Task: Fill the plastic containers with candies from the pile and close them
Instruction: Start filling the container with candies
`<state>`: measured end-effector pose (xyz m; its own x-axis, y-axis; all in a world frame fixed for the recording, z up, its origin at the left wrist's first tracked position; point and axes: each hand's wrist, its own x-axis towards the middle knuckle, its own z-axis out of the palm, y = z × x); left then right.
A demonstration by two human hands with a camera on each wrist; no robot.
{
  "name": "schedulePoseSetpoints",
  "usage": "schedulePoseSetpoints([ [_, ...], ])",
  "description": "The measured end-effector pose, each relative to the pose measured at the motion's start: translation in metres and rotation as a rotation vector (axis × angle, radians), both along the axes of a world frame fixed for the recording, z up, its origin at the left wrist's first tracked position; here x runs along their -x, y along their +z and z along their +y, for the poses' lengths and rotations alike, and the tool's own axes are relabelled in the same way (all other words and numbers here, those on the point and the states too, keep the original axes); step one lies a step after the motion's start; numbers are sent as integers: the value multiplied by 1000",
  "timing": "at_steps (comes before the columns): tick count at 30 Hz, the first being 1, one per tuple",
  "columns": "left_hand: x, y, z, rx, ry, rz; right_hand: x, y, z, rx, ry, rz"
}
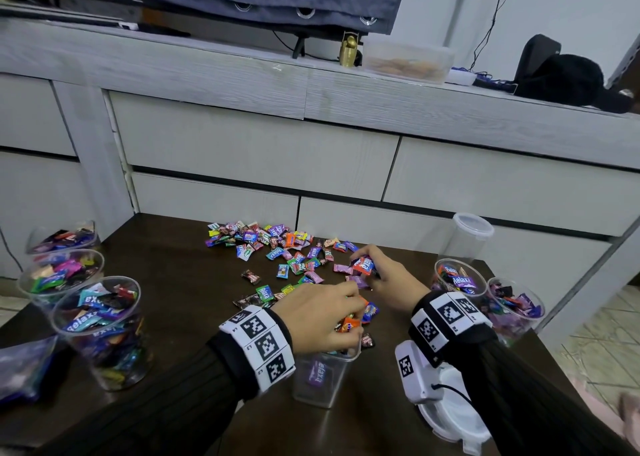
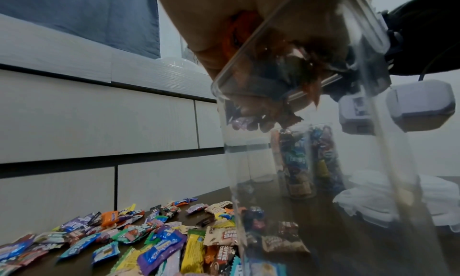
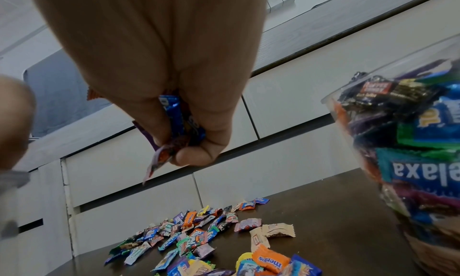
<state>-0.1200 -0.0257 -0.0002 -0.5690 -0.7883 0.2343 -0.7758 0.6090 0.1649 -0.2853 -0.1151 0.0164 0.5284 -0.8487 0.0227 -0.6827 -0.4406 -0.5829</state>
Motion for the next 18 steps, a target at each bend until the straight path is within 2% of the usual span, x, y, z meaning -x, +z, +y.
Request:
schedulePoseSetpoints([
  [9, 1, -1, 4, 26, 1, 211, 4, 0, 3, -13, 1, -6],
  [12, 0, -3, 3, -68, 28, 374, 5, -1, 5, -7, 13, -1],
  [14, 0, -5, 2, -139, 47, 542, 6, 1, 6, -5, 10, -6],
  [16, -3, -7, 3, -106, 60, 701, 8, 4, 7, -2, 3, -12],
  [18, -11, -9, 6, -51, 83, 681, 9, 8, 8, 9, 0, -15],
])
